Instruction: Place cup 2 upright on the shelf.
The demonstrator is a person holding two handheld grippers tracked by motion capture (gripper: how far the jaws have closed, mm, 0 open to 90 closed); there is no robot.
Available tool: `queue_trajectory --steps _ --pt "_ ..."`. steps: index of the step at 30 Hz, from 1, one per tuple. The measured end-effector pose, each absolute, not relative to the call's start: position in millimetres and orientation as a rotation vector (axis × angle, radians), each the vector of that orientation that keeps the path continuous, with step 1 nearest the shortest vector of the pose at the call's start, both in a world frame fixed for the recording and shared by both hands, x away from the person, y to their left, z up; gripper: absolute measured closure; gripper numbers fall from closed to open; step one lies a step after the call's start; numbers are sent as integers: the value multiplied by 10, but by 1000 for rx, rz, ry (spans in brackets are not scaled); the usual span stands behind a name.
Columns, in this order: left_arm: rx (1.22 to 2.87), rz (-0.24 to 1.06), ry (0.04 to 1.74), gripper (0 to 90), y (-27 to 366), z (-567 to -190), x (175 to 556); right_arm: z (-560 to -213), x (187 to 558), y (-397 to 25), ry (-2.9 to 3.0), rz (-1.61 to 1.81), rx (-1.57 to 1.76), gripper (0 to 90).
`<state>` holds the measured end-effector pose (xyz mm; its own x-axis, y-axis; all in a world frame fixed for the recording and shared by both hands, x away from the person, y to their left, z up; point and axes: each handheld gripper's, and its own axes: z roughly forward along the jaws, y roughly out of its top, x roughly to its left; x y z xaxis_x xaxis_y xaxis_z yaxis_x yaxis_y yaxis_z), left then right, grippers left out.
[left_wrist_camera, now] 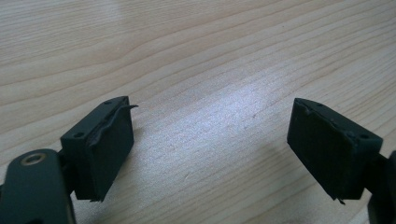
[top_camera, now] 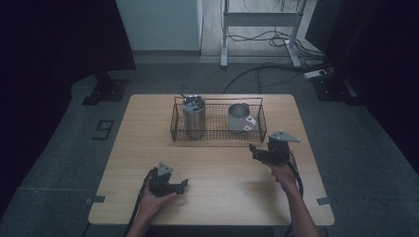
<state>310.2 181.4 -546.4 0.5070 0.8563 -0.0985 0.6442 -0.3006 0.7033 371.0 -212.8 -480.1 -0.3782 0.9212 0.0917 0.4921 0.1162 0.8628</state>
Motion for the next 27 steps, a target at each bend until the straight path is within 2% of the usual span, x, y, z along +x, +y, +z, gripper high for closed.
queue_trajectory --steps 11,27 --pt "2048 385 1222 143 1816 -5465 3104 -5122 3339 -2236 1980 1157 1372 143" --pt "2047 385 1222 143 1816 -5466 3106 -5263 3331 -2247 1985 1120 1389 150"
